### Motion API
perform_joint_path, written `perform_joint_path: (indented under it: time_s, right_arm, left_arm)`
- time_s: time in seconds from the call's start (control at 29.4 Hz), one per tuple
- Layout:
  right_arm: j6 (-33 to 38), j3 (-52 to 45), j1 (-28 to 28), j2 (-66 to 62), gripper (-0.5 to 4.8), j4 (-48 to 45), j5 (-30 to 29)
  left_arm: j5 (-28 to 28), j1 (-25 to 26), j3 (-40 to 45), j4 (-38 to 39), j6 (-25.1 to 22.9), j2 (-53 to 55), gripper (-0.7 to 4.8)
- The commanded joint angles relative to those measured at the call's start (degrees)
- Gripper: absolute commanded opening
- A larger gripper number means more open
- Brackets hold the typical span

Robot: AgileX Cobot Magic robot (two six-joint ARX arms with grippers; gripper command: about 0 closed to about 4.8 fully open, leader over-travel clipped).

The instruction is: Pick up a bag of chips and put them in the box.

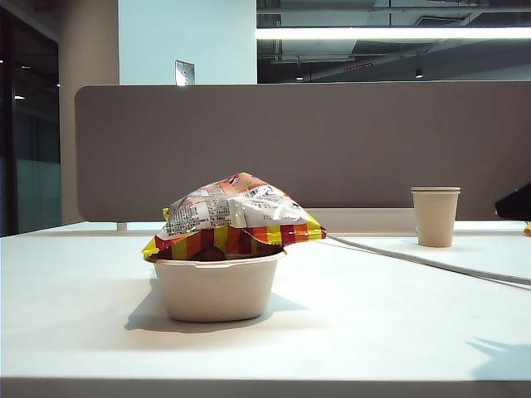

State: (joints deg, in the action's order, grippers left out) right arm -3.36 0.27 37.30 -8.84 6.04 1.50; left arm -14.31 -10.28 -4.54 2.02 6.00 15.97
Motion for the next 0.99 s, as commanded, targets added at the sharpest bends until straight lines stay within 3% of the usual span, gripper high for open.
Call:
perform_joint_path:
  time_s: [0.03,0.99]
  right_arm:
    - [0.33,-0.09,-0.04,0.04,0.48,-0.22,0.07]
    - [1.90,-0.09,0.00,0.04,0.50,-0.09,-1.27]
  left_arm:
    - [0.94,-0.04,0.35,0.50,0.00,0.07,0.52]
    - [6.58,-0.04,4.02,0.85,1.05,0.04,0.52]
